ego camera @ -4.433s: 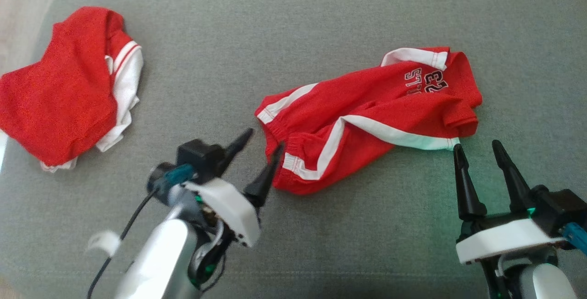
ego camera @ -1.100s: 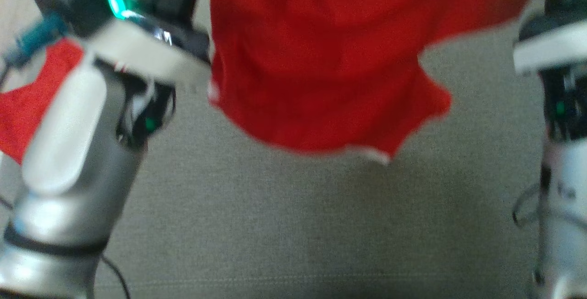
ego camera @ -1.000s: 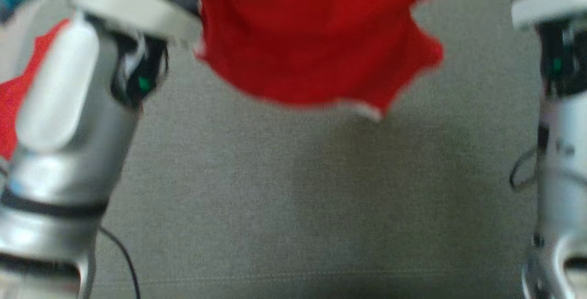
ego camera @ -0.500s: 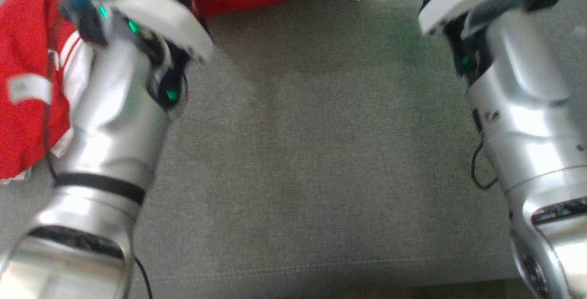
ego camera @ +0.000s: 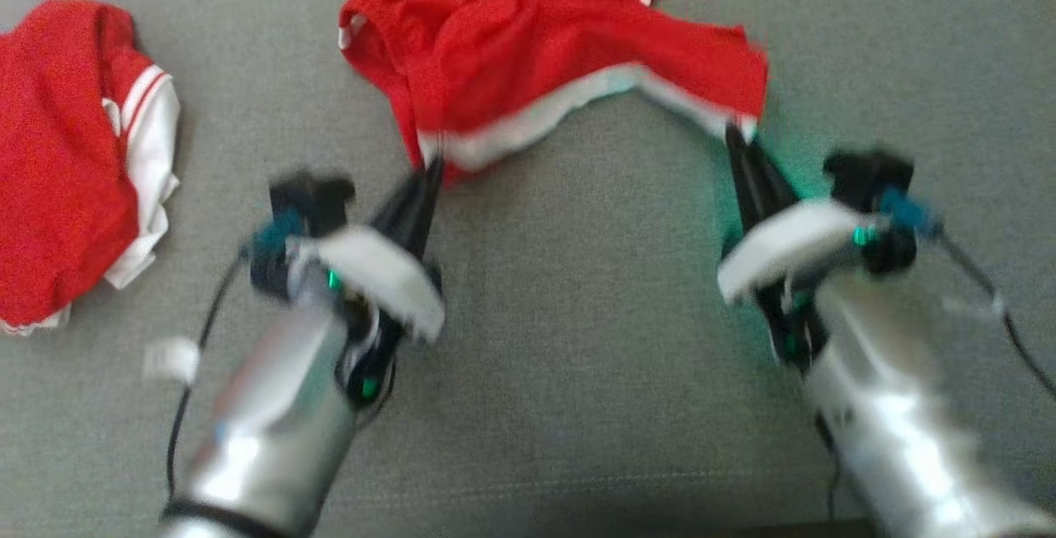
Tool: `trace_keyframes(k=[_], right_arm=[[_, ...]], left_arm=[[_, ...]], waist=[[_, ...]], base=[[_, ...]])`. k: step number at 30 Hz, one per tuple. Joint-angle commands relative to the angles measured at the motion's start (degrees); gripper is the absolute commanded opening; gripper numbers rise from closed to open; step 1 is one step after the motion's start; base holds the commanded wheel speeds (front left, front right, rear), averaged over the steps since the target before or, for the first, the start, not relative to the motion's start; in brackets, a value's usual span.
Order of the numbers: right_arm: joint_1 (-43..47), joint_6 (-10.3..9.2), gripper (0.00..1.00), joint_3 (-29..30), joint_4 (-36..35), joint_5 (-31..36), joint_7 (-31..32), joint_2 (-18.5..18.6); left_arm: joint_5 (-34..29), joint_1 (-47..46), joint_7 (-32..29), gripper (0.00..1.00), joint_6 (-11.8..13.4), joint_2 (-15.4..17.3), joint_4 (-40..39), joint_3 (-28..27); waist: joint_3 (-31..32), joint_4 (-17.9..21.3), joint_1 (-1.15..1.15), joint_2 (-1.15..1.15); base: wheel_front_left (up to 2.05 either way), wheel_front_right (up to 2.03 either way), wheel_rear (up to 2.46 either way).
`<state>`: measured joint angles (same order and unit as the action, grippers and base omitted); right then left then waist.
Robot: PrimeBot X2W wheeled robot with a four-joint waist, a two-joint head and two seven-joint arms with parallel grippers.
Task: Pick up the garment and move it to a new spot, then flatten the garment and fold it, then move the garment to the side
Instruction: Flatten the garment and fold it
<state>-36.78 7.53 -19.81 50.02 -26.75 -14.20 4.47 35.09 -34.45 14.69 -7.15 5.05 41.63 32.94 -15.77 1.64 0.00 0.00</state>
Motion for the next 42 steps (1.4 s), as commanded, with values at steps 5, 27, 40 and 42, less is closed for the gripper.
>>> trace_keyframes(k=[5, 27, 40, 42], right_arm=[[11.48, -0.04, 0.00, 0.81, -10.16, 1.49, -0.74, 1.31], [50.71, -0.04, 0.00, 16.59, -65.19, 10.96, 28.92, 0.36], [29.49, -0.04, 0.00, 19.59, -58.27, 9.04, 34.26, 6.64], [24.23, -0.04, 0.00, 18.94, -55.35, 8.66, 35.43, 8.34]], left_arm=[[-5.30, 9.57, 0.30, 0.00, 0.19, 5.30, -10.87, -2.43], [-3.26, 36.01, -10.62, 0.00, 9.42, 13.68, -49.20, -2.16], [0.06, 26.65, -12.62, 0.00, 5.37, 12.67, -48.01, -3.26], [0.73, 24.34, -12.37, 0.00, 4.34, 11.86, -46.77, -3.31]], waist=[[4.70, -0.41, 0.00, 0.00], [10.60, -1.64, 0.00, 0.00], [2.04, -7.41, 0.00, 0.00], [0.48, -8.68, 0.00, 0.00]], base=[[0.00, 0.00, 0.00], [0.00, 0.00, 0.00], [0.00, 0.00, 0.00], [0.00, 0.00, 0.00]])
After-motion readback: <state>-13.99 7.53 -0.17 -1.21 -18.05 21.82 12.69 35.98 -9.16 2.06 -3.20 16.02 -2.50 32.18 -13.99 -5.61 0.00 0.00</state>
